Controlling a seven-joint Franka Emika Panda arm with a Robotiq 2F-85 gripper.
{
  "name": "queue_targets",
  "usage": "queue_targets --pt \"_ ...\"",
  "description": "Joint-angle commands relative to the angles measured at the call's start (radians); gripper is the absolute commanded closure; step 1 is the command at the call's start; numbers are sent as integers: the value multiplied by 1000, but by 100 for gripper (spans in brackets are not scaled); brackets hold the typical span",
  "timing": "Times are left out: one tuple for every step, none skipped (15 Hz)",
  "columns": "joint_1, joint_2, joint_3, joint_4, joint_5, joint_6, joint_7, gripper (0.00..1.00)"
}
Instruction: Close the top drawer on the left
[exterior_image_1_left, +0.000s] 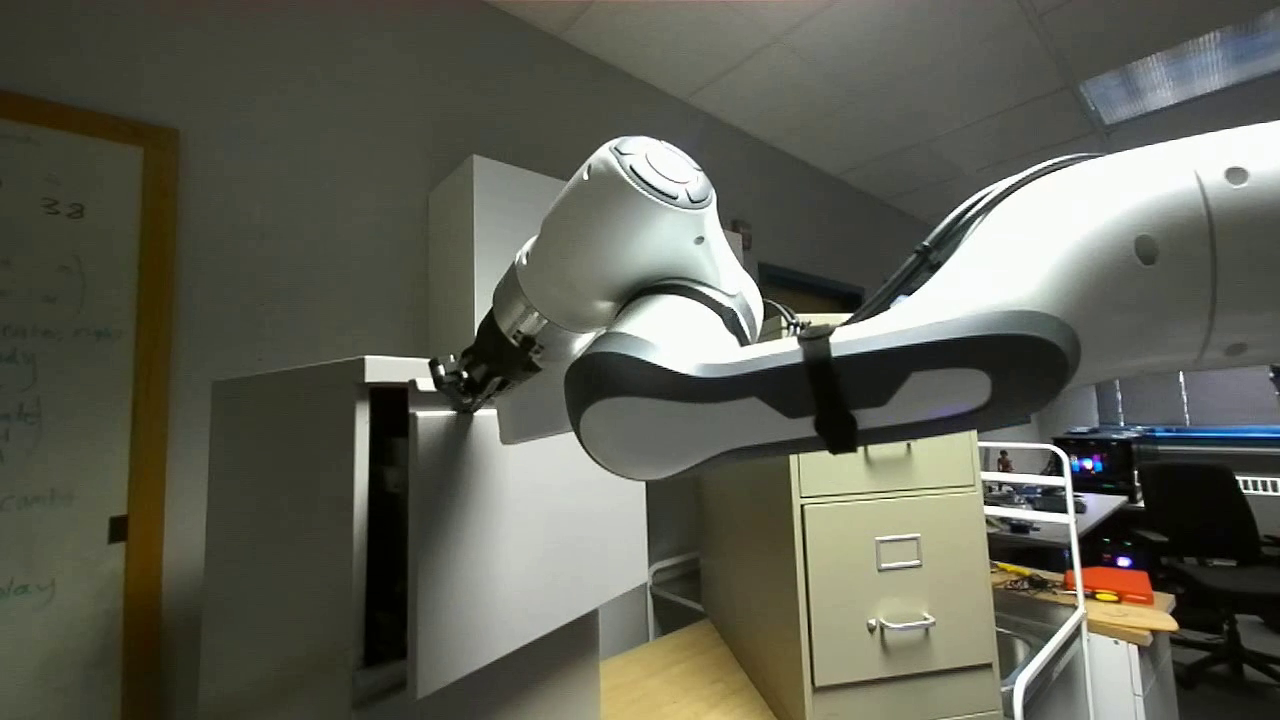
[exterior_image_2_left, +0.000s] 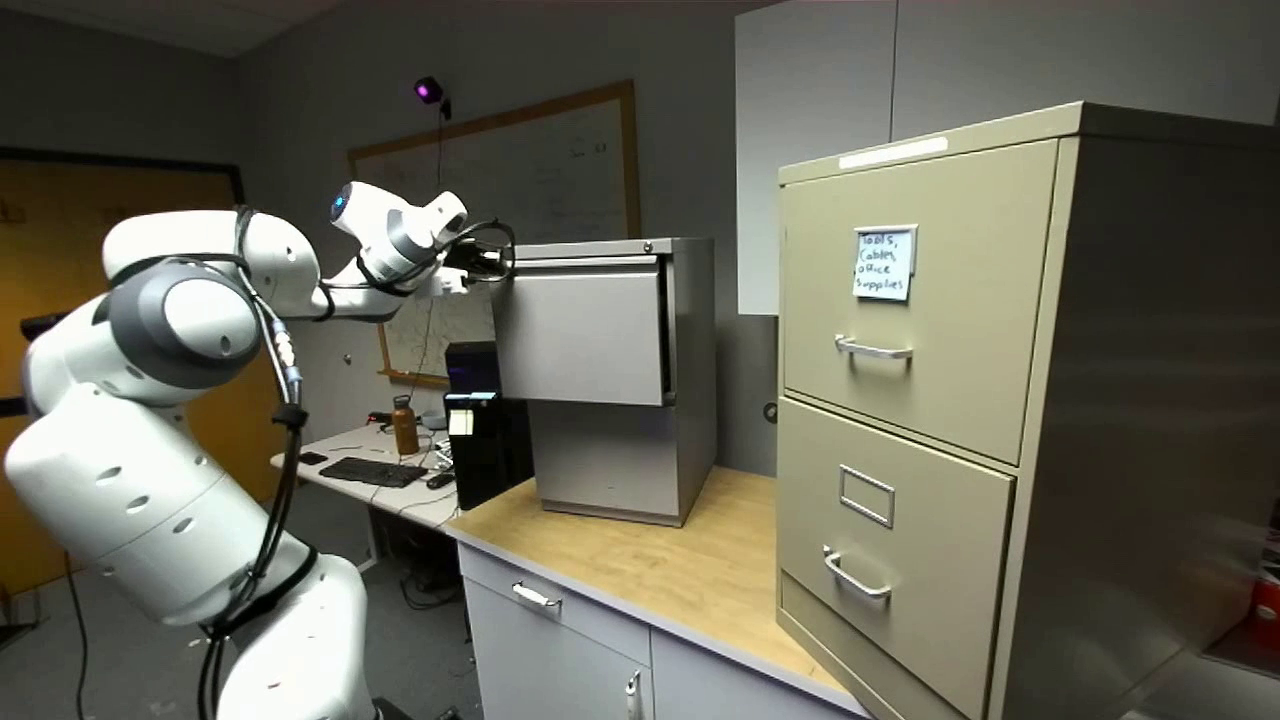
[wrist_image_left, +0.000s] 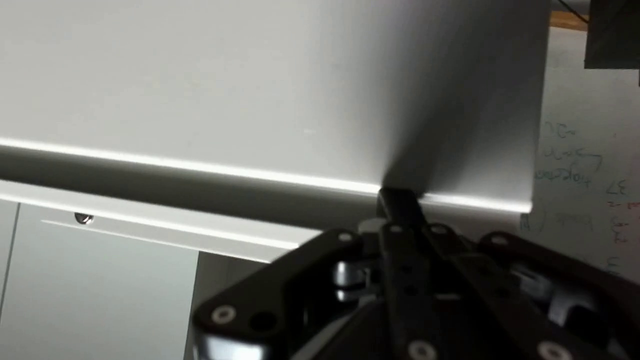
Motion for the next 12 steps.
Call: queue_targets --pt "-25 161 78 93 38 -15 16 100" --pt "-20 190 89 98 52 -14 15 100" --pt "-28 215 111 104 50 -23 21 100" --pt "-38 237 132 110 41 -30 27 100" --pt "-50 263 158 116 22 -40 38 100" --pt "-60 288 182 120 4 -47 48 100" --pt "-74 312 207 127 -19 -57 61 100" --pt "-90 331 234 139 -51 -68 79 100" --pt "-104 347 254 151 -87 -79 99 100" --pt "-118 363 277 165 -131 -90 124 100" --pt "-129 378 296 180 -174 -100 149 100" --pt "-133 395 313 197 -214 -116 170 100"
